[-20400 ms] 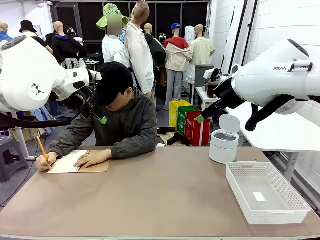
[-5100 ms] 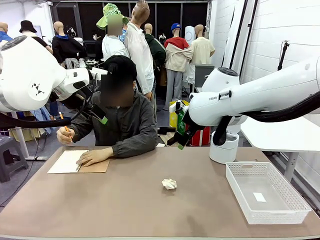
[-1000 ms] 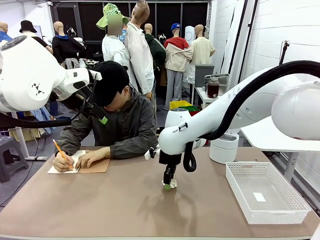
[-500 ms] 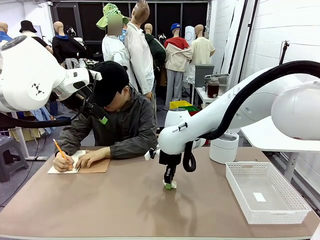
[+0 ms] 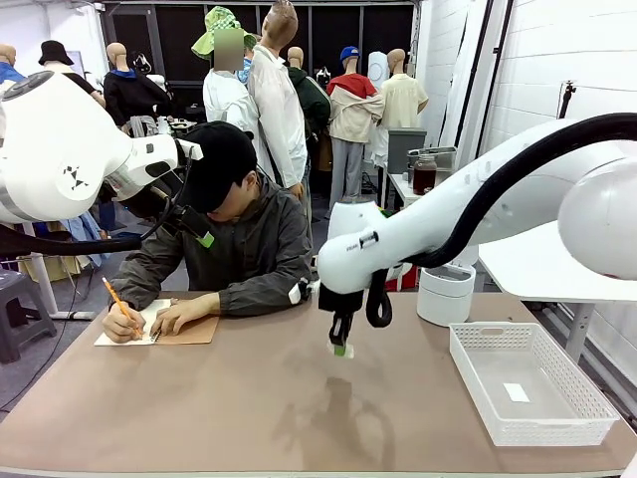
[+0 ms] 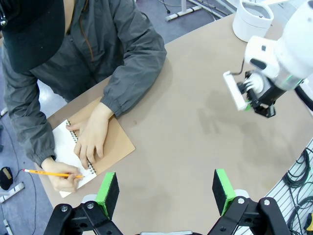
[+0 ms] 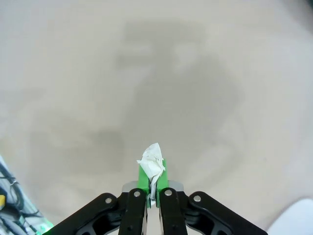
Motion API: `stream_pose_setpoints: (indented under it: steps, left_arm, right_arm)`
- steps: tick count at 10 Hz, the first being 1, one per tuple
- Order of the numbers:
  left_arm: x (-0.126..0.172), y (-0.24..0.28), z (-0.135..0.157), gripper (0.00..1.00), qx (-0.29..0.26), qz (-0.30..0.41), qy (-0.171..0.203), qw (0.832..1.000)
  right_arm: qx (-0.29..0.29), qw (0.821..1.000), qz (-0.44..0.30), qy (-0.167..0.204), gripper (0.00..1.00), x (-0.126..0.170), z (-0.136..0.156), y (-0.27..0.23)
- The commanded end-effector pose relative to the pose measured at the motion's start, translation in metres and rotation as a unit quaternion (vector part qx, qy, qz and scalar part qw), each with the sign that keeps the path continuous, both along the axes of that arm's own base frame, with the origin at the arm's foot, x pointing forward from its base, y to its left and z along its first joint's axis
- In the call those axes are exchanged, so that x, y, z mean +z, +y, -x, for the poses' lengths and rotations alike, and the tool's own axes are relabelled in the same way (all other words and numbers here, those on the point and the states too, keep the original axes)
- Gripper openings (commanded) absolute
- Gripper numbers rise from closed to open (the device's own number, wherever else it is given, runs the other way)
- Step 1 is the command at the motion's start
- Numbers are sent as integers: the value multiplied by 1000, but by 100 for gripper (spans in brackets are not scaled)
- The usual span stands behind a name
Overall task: Sort the paper based on its condition.
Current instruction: If a person hands you a paper, place it in the Organizing basket , and if it's crumpled, put it in the Trash can.
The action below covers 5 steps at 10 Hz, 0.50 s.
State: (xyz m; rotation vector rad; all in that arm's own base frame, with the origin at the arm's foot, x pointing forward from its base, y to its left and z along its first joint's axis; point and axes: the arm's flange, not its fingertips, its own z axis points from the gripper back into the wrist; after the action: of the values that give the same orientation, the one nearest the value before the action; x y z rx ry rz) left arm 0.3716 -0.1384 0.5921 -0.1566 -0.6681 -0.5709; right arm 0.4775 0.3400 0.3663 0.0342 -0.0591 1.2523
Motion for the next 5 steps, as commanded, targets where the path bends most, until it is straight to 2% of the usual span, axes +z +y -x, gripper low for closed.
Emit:
stream_pose_setpoints:
  steps: [1, 2, 5]
  left_arm:
    - [2, 1, -1, 100, 1, 1, -1, 1000]
    - [2, 1, -1, 100, 1, 1, -1, 1000]
    - [2, 1, -1, 100, 1, 1, -1, 1000]
  right_arm:
    - [-37, 998, 17, -51, 0, 62, -1, -34]
    - [-67, 992, 31, -103, 0, 96, -11, -59]
    - [-118, 975, 86, -169, 0, 135, -37, -102]
